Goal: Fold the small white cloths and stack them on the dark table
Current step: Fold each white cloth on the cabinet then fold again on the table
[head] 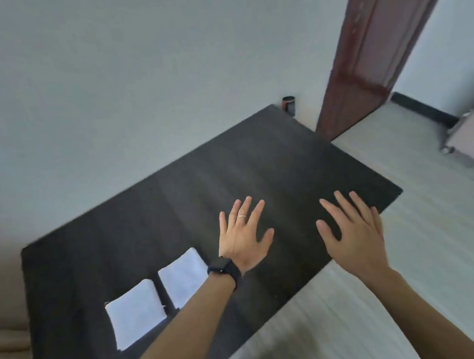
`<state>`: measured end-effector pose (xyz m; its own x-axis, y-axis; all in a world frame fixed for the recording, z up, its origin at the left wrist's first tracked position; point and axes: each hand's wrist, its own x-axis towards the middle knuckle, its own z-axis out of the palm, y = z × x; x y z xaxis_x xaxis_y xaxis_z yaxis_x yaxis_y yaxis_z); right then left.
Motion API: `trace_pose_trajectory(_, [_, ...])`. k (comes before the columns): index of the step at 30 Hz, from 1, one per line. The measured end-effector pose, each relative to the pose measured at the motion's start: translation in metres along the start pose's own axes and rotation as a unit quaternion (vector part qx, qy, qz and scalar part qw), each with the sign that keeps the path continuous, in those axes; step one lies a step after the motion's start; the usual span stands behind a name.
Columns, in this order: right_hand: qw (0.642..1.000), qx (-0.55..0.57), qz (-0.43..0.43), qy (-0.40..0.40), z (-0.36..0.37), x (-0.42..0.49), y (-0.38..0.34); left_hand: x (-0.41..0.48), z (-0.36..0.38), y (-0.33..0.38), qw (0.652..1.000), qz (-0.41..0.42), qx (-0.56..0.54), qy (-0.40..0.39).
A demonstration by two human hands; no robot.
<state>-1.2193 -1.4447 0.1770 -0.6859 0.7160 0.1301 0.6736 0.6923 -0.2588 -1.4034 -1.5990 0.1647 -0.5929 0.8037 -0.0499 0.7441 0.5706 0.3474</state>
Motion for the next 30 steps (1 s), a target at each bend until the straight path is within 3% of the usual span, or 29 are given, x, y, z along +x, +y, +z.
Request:
trace_pose_trajectory(4, [0.994, -0.012, 0.083, 0.076, -0.088, -0.009, 0.123, 0.05, -0.005, 0.169, 0.99, 0.139, -0.005, 0.038])
trace_pose_trajectory(8, [0.969, -0.017, 0.142, 0.203, -0.176, -0.031, 0.229, 0.085, -0.014, 0.327, 0.961, 0.268, -0.007, 0.065])
trace_pose_trajectory(15, [0.911, -0.064, 0.243, 0.328, -0.31, -0.066, 0.393, 0.119, -0.014, 0.579, 0.905, 0.409, -0.067, 0.091])
trace_pose_trajectory(30, [0.823, -0.146, 0.376, 0.401, -0.447, -0.065, 0.709, 0.231, 0.063, 0.973, 0.811, 0.57, -0.118, 0.053])
